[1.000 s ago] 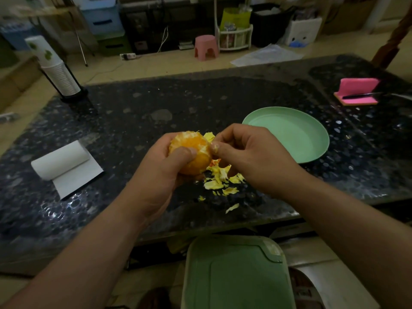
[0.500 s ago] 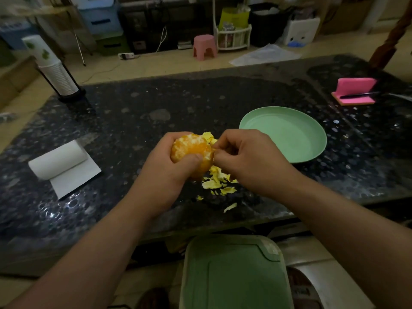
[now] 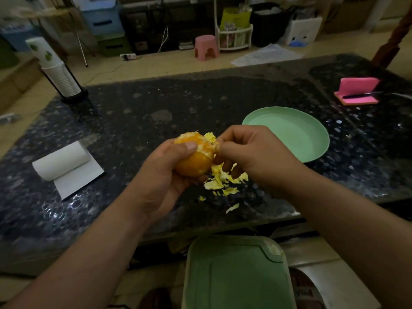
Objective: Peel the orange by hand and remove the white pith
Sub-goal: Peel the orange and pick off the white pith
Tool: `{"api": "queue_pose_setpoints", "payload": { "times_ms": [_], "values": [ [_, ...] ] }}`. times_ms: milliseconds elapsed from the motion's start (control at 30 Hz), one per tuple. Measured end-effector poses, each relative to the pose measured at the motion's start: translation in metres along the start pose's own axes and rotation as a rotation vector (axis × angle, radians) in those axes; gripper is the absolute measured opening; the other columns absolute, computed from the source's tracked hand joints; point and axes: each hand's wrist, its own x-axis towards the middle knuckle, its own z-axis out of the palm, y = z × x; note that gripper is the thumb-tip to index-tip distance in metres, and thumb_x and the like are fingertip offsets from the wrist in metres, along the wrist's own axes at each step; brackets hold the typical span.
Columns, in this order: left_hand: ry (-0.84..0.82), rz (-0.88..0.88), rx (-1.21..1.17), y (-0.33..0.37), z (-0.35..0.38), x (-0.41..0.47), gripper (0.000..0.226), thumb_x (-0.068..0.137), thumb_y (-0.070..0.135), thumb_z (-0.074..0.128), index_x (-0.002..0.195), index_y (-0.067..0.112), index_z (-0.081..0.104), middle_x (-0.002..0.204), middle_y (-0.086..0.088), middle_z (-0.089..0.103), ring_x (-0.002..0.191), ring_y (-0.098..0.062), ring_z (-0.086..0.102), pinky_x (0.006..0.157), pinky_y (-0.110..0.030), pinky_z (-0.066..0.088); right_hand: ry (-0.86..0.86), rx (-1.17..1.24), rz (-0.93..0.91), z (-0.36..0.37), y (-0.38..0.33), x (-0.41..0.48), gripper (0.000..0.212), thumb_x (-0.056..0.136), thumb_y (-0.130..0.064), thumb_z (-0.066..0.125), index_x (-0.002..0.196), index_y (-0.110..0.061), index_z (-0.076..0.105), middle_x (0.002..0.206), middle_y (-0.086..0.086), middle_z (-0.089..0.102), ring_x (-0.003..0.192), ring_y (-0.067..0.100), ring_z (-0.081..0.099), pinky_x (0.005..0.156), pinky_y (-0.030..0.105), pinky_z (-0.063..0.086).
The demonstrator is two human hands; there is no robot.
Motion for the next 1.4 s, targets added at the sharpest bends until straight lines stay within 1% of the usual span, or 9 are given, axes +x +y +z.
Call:
{"api": "queue_pose_setpoints", "payload": {
  "times_ms": [200,500,567,733,867,1033,1167,1300,1400],
  "values": [
    [-0.094,-0.046,-0.154,0.004,0.004,-0.004,0.039,0.090,0.036,0.072,0.119,0.011,0.064,0.099,-0.015,0.077,0.077,-0.022,0.073,0.062,-0.027,0.060,-0.057,0.225,0.027,-0.001,-0.001,0.001,0.012,0.101,-0.007,0.063,0.094,-0.005,0.072,0.081,0.009,0.074,0.067,0.017,0.064,0.056,0.028,0.051],
    [-0.121,-0.128,-0.346,0.003,-0.009,0.002,0.089,0.052,0.031,0.101,0.131,0.013,0.063,0.119,-0.022,0.069,0.084,-0.031,0.068,0.060,-0.031,0.058,-0.101,0.293,0.041,-0.001,0.006,0.008,0.015,0.104,-0.013,0.062,0.093,-0.011,0.072,0.087,0.010,0.076,0.069,0.018,0.065,0.058,0.029,0.051],
    [-0.137,-0.126,-0.352,0.005,-0.009,0.001,0.087,0.054,0.033,0.100,0.130,0.014,0.064,0.117,-0.021,0.070,0.084,-0.031,0.069,0.060,-0.031,0.059,-0.095,0.288,0.055,-0.002,0.009,0.010,0.013,0.104,-0.015,0.064,0.096,-0.010,0.073,0.088,0.011,0.077,0.070,0.018,0.065,0.059,0.029,0.051],
    [-0.105,-0.143,-0.294,0.006,-0.005,-0.001,0.062,0.085,0.038,0.068,0.138,0.007,0.058,0.109,-0.022,0.073,0.083,-0.032,0.070,0.062,-0.031,0.060,0.015,-0.146,0.030,0.001,0.023,0.020,0.021,0.107,-0.016,0.058,0.120,-0.020,0.074,0.090,-0.001,0.079,0.070,0.007,0.071,0.062,0.025,0.058],
    [-0.031,-0.158,-0.272,0.001,-0.006,0.005,0.066,0.084,0.029,0.072,0.143,0.006,0.056,0.119,-0.024,0.070,0.088,-0.037,0.071,0.066,-0.037,0.061,0.106,-0.502,-0.034,0.011,0.036,0.030,0.015,0.103,-0.027,0.064,0.116,-0.031,0.070,0.088,-0.010,0.071,0.076,0.007,0.069,0.068,0.033,0.058],
    [0.058,-0.166,-0.240,-0.004,-0.004,0.007,0.058,0.086,0.026,0.067,0.139,0.007,0.056,0.124,-0.025,0.068,0.090,-0.036,0.071,0.068,-0.036,0.062,0.128,-0.602,-0.078,0.014,0.041,0.035,0.012,0.100,-0.028,0.068,0.106,-0.027,0.078,0.097,-0.014,0.070,0.089,0.009,0.066,0.074,0.029,0.049],
    [0.102,-0.157,-0.197,-0.006,-0.006,0.011,0.037,0.100,0.025,0.061,0.133,0.010,0.060,0.129,-0.024,0.067,0.097,-0.034,0.071,0.068,-0.036,0.062,0.182,-0.581,-0.114,0.010,0.037,0.031,0.017,0.097,-0.040,0.073,0.085,-0.027,0.073,0.076,-0.011,0.067,0.073,0.006,0.062,0.064,0.031,0.049],
    [0.103,-0.136,-0.123,-0.007,-0.004,0.012,0.029,0.102,0.024,0.059,0.128,0.011,0.062,0.122,-0.018,0.068,0.090,-0.025,0.073,0.067,-0.033,0.062,0.149,-0.495,-0.243,0.011,0.023,0.020,0.002,0.096,-0.032,0.074,0.096,-0.034,0.073,0.088,-0.017,0.070,0.083,0.001,0.064,0.069,0.022,0.049],
    [0.104,-0.120,-0.070,-0.008,-0.005,0.013,0.041,0.102,0.024,0.059,0.139,0.007,0.055,0.136,-0.021,0.063,0.098,-0.025,0.070,0.068,-0.034,0.062,0.089,-0.449,-0.296,0.013,0.017,0.014,0.004,0.096,-0.030,0.075,0.099,-0.032,0.076,0.088,-0.015,0.072,0.084,0.003,0.067,0.072,0.024,0.055]
  ]
}}
